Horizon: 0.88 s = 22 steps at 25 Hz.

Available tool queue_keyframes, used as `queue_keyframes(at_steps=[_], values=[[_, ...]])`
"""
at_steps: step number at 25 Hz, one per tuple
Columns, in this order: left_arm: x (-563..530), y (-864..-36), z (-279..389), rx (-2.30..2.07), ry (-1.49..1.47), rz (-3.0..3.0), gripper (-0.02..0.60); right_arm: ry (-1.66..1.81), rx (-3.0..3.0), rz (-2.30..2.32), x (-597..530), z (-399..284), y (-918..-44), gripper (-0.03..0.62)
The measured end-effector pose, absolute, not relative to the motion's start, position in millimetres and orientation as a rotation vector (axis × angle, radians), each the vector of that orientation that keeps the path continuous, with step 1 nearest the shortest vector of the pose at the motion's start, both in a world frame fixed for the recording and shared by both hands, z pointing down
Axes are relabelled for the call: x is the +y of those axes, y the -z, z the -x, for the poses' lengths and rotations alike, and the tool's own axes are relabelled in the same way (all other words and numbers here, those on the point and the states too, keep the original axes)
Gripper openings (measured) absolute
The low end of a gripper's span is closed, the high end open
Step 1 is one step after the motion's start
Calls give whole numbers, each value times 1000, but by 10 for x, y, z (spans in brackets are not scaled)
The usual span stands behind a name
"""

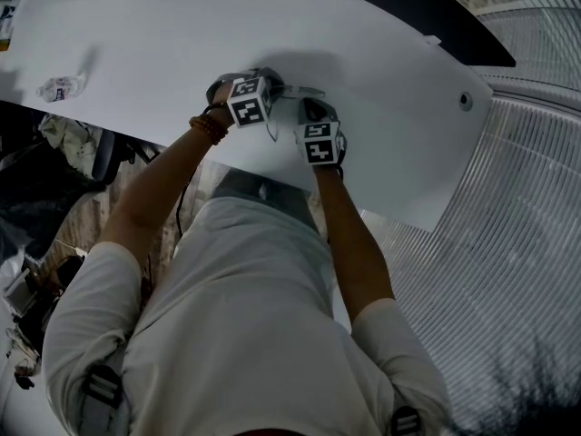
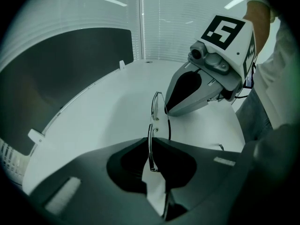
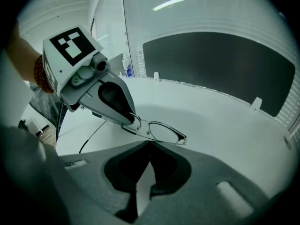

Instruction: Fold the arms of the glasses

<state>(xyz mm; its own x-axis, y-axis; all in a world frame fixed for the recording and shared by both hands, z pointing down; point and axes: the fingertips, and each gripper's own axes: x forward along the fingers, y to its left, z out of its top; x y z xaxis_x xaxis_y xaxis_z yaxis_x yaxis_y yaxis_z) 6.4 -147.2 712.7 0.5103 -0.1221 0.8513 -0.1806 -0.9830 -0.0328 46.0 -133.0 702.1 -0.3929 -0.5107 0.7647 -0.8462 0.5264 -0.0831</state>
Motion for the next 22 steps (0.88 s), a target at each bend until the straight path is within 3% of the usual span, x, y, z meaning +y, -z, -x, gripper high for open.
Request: queue_keyframes(at_steps=[8,22], values=[[-1488,-7132,-66,-277,-1503,-2682,29,-663,-2070,-1121,-1026,-541,-6876,2],[-1507,-7138,-66,-274,-1520,-2678,31,-700,-2247,-777,-258,621,-6818,2]])
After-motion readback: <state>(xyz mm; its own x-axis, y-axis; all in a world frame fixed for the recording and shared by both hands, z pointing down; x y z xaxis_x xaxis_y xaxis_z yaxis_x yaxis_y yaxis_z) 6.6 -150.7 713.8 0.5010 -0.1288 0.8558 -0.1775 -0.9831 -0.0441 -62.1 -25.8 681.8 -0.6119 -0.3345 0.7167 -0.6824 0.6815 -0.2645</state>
